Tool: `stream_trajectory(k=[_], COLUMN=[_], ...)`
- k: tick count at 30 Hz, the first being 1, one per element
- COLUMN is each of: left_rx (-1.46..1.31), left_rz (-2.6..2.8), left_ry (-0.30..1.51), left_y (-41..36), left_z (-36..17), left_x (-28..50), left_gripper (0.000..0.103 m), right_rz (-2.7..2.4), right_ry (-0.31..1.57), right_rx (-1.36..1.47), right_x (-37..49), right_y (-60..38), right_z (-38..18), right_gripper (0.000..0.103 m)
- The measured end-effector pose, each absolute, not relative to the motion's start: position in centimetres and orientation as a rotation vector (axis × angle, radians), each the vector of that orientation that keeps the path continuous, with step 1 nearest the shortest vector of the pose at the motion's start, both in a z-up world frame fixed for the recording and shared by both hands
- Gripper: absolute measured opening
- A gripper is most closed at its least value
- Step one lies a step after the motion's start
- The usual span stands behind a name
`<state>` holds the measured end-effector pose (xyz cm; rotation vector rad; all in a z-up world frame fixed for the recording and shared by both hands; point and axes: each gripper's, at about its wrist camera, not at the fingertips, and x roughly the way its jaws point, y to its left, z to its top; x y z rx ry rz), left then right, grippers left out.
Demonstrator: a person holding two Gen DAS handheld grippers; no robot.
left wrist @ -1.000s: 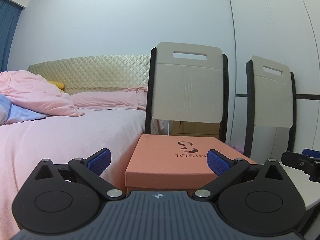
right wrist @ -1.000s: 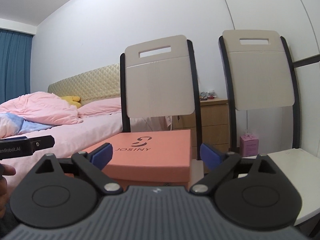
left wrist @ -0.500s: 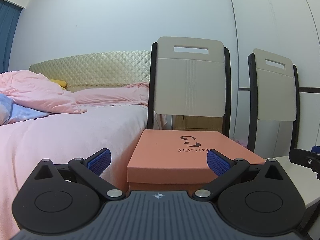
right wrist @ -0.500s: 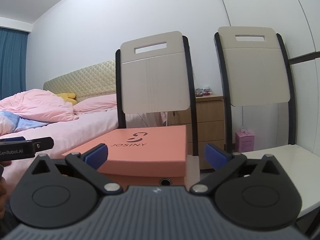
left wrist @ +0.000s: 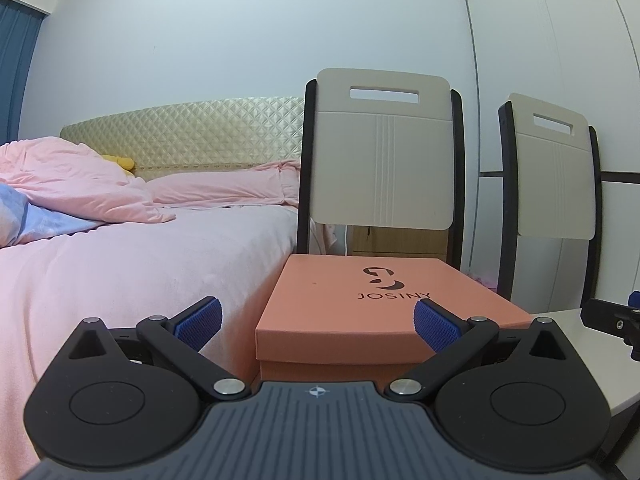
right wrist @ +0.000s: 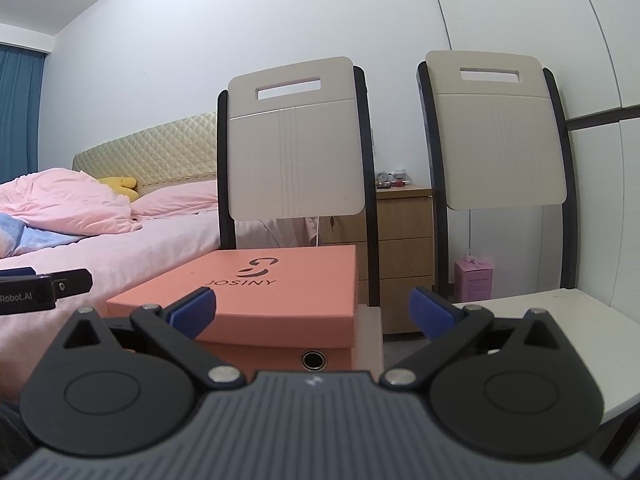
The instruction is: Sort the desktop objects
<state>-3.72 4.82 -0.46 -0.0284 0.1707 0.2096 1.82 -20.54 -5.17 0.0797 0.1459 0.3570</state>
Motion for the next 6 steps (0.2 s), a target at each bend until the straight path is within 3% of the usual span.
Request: stream_trajectory(k=[6], left_rx=[-0.031], left_rz=[0.221], left_ry=[0.174], left_y=[4.53], left_z=[-0.49], left_x=[-3.33], left_gripper=[0.103], right_rz=[0.341], right_ry=[0.147], right_rx=[0.072], right_x=[1.86], right_y=[-20.57], right_z=[-5.15], right_gripper=[0.103])
